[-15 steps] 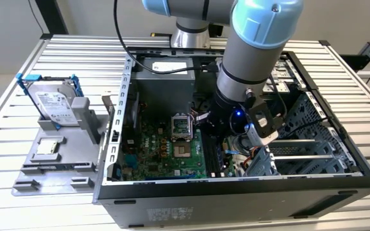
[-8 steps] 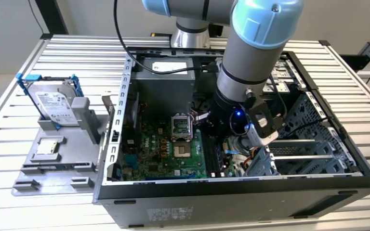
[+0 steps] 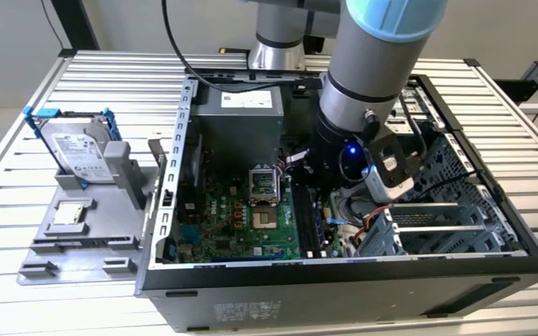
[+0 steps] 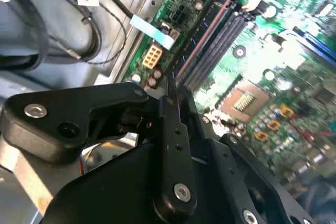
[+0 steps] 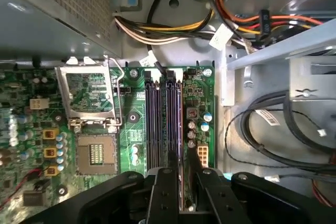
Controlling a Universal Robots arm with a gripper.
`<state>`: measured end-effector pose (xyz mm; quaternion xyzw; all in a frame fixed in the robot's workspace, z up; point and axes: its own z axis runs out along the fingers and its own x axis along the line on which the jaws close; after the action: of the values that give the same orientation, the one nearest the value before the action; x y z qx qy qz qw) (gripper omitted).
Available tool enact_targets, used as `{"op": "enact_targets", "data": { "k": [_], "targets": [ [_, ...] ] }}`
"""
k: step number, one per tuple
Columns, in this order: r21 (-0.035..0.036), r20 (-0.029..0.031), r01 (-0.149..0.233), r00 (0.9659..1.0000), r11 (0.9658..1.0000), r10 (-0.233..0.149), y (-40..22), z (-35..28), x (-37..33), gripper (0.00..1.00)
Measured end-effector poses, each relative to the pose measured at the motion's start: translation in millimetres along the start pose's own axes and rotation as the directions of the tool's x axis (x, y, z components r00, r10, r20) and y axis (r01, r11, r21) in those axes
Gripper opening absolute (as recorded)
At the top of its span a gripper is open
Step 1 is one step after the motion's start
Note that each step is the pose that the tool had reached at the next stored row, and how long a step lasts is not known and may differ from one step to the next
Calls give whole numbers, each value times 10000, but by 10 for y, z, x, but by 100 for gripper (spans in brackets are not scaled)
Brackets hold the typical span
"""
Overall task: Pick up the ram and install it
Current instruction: 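Insert the ram into the slot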
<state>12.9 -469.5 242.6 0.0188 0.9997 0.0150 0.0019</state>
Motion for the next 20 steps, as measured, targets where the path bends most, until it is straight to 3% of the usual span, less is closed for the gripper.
{"op": "enact_targets", "data": {
  "k": [3, 4, 20],
  "targets": [
    [1, 0, 2, 10000, 10000, -2, 1, -5, 1, 100],
    [2, 0, 4, 10000, 10000, -4, 1, -5, 1, 0],
    [3, -1, 20, 10000, 10000, -20, 0, -6, 2, 0]
  ]
}}
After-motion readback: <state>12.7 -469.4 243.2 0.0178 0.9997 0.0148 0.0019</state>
